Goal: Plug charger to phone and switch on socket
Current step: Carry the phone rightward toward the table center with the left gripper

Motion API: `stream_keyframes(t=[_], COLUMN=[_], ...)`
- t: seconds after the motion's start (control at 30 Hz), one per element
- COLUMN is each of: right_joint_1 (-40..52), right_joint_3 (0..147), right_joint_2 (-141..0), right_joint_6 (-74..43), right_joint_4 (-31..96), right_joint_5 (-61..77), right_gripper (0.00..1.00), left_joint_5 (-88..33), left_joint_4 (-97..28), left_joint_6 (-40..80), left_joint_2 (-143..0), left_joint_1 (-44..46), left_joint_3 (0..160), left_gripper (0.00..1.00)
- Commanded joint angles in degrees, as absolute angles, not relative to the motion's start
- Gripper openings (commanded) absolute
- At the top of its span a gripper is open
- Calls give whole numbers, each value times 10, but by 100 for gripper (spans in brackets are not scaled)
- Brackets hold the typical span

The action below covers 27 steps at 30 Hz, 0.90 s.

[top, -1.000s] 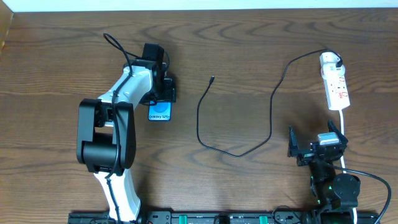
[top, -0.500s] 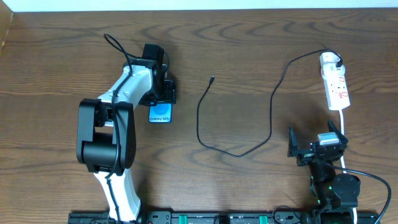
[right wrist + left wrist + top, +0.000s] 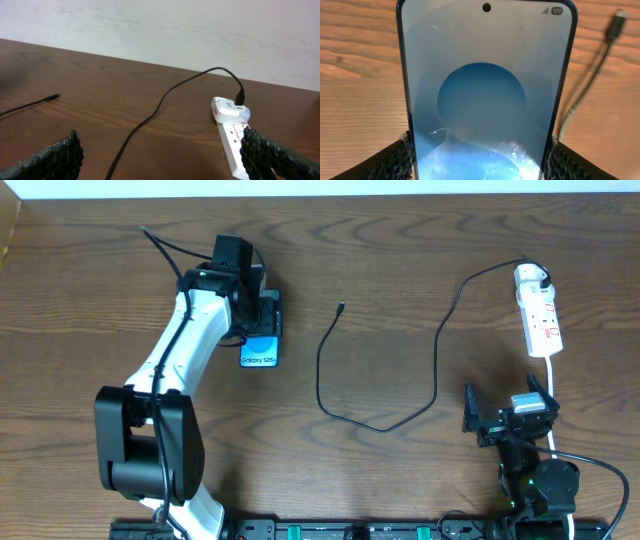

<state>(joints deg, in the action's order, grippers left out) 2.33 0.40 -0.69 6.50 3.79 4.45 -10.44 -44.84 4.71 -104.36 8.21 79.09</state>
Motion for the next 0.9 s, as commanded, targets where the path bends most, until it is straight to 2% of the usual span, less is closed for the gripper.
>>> stream_keyframes(t=[0.0, 0.2, 0.47, 0.6, 0.87], right_joint_1=[23, 23, 23, 23, 23], right_joint_3=[3, 3, 3, 3, 3], right_joint_2=[-4, -4, -4, -4, -4], right_joint_6=[60, 60, 60, 60, 60], right_joint_4=[40, 40, 40, 40, 40], right_joint_5=[44, 44, 44, 44, 44], right_gripper=[99, 99, 99, 99, 99], left_joint_5=[-174, -255, -299, -369, -426], left_joint_4=[-456, -465, -464, -458, -457], left_joint_6=[53, 53, 151, 167, 206], left_joint_2=[-1036, -1036, -1036, -1036, -1036], left_joint_1=[83, 83, 83, 83, 83], left_joint_3=[796, 796, 796, 796, 796], left_gripper=[76, 76, 76, 76, 76])
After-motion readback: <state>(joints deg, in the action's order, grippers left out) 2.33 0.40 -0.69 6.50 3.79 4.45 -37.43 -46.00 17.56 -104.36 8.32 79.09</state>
